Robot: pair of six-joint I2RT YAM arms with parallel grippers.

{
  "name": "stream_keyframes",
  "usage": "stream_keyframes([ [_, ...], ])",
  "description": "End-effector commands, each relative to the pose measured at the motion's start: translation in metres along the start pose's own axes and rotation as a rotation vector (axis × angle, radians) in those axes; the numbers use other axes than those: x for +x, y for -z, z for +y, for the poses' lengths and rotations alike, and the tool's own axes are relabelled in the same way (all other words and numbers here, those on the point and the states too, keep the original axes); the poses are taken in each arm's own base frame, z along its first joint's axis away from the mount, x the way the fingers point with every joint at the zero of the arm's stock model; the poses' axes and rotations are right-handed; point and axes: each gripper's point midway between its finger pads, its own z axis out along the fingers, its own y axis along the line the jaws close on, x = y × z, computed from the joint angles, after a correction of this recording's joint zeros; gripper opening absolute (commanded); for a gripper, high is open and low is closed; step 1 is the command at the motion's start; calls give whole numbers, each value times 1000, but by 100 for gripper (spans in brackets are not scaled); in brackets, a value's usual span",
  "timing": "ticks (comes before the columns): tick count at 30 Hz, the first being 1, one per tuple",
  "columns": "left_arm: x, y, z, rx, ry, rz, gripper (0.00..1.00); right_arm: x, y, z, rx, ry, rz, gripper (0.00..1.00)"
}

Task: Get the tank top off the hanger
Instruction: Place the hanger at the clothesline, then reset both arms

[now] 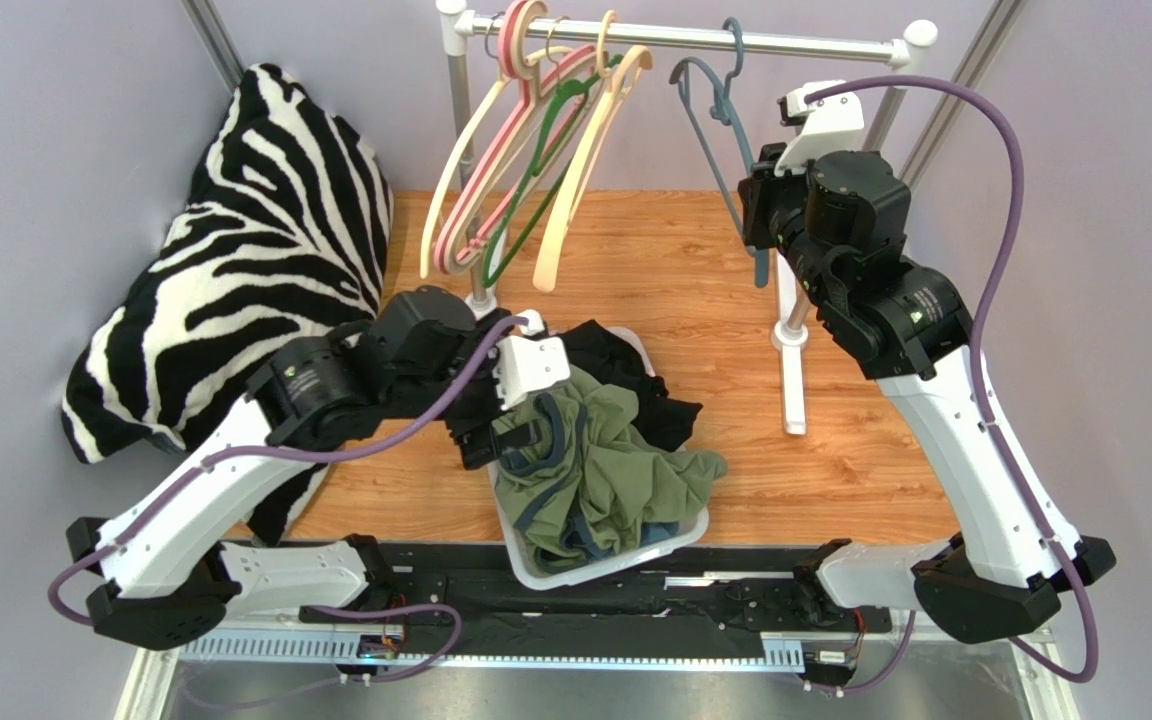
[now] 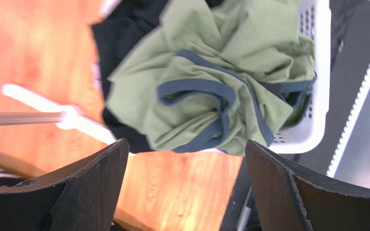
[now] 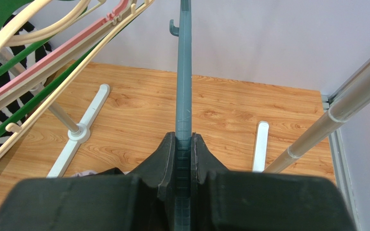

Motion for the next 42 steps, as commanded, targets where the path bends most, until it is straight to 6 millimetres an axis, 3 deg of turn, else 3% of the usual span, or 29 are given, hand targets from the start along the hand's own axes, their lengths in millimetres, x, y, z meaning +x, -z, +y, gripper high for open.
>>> stream_keyframes([
  [1, -11, 23, 15, -94, -9, -32, 99, -11, -3, 4, -15, -72, -54, 0],
  [5, -22, 41, 32, -184, -16, -69, 99, 14, -8, 7, -26, -84, -5, 0],
  [7, -25, 48, 41, -232, -19, -83, 99, 39, -13, 13, -47, -84, 50, 2],
  [9, -31, 61, 52, -279, -8, -111, 99, 62, -14, 13, -45, -81, 100, 25],
  [12, -37, 84, 71, -380, 9, -151, 99, 82, -6, 8, -37, -78, 131, 64],
  [14, -44, 105, 91, -495, 18, -187, 99, 86, 1, 7, -49, -82, 131, 83],
  [17, -52, 138, 118, -648, 33, -248, 99, 84, 21, 2, -67, -97, 102, 98],
  [19, -58, 160, 134, -746, 15, -274, 99, 75, 38, -2, -86, -111, 62, 100],
  [22, -69, 208, 159, -928, 23, -359, 99, 64, 63, -7, -106, -118, 40, 100],
  [23, -66, 223, 167, -990, 46, -361, 99, 62, 68, -8, -111, -121, 36, 100],
  [27, -53, 249, 185, -1093, 141, -376, 99, 57, 94, -17, -107, -149, 27, 100],
  [29, -32, 257, 200, -1146, 203, -375, 99, 62, 104, -26, -85, -152, 32, 100],
  [30, -25, 255, 203, -1134, 259, -405, 99, 65, 107, -32, -56, -162, 29, 100],
  [31, -20, 237, 207, -1059, 261, -431, 99, 69, 110, -36, -39, -162, 38, 100],
  [32, 3, 248, 213, -1113, 313, -410, 99, 72, 116, -41, -26, -164, 34, 100],
  [33, 12, 241, 216, -1087, 375, -436, 99, 74, 117, -47, 12, -172, 33, 100],
  [34, 23, 219, 217, -998, 406, -453, 99, 80, 118, -52, 37, -170, 44, 100],
  [36, 53, 203, 219, -973, 501, -431, 99, 89, 121, -63, 90, -181, 41, 100],
  [37, 73, 176, 214, -905, 557, -396, 99, 93, 121, -63, 93, -188, 37, 100],
  [38, 83, 164, 211, -878, 574, -379, 99, 97, 120, -64, 97, -195, 40, 100],
  [40, 108, 140, 201, -859, 621, -360, 99, 112, 115, -63, 103, -203, 60, 100],
  [42, 115, 130, 192, -853, 633, -372, 99, 124, 109, -60, 104, -194, 88, 100],
])
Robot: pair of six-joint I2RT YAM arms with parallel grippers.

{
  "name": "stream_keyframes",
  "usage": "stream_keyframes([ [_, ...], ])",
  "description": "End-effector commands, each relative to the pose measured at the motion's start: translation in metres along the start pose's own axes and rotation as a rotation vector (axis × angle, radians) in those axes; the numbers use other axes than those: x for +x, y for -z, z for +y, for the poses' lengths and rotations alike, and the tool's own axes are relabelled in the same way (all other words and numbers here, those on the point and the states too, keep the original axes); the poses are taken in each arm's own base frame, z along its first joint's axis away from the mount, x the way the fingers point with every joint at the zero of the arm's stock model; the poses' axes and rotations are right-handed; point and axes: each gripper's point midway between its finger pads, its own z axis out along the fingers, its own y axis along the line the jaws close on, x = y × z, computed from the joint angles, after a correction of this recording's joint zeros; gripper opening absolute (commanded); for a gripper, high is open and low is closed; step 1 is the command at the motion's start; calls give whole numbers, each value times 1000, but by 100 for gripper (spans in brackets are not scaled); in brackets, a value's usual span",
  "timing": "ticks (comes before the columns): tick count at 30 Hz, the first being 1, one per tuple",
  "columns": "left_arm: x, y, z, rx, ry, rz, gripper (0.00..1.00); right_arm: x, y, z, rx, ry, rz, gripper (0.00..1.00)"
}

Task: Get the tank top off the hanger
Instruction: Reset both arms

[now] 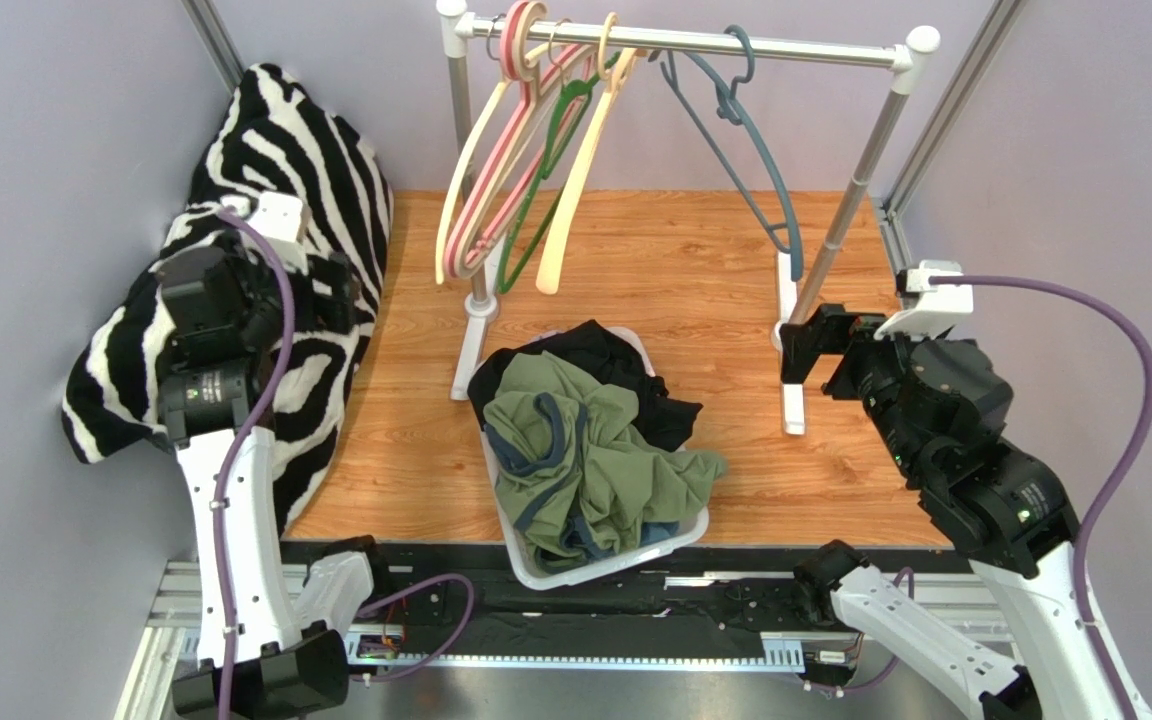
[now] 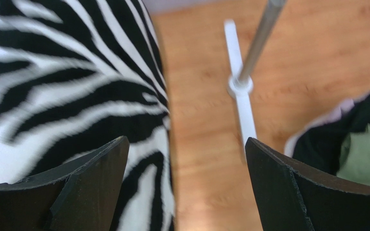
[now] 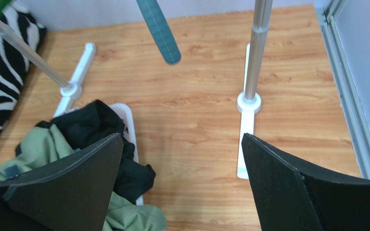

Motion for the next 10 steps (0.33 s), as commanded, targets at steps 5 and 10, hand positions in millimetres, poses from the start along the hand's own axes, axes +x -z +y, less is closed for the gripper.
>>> stream_keyframes([
  [5, 44, 21, -55, 177, 126, -12, 99, 17, -14, -5, 46, -40, 8, 100],
  [10, 61, 20, -60, 191, 150, 34, 99, 20, -15, 0, 24, -36, 25, 100],
])
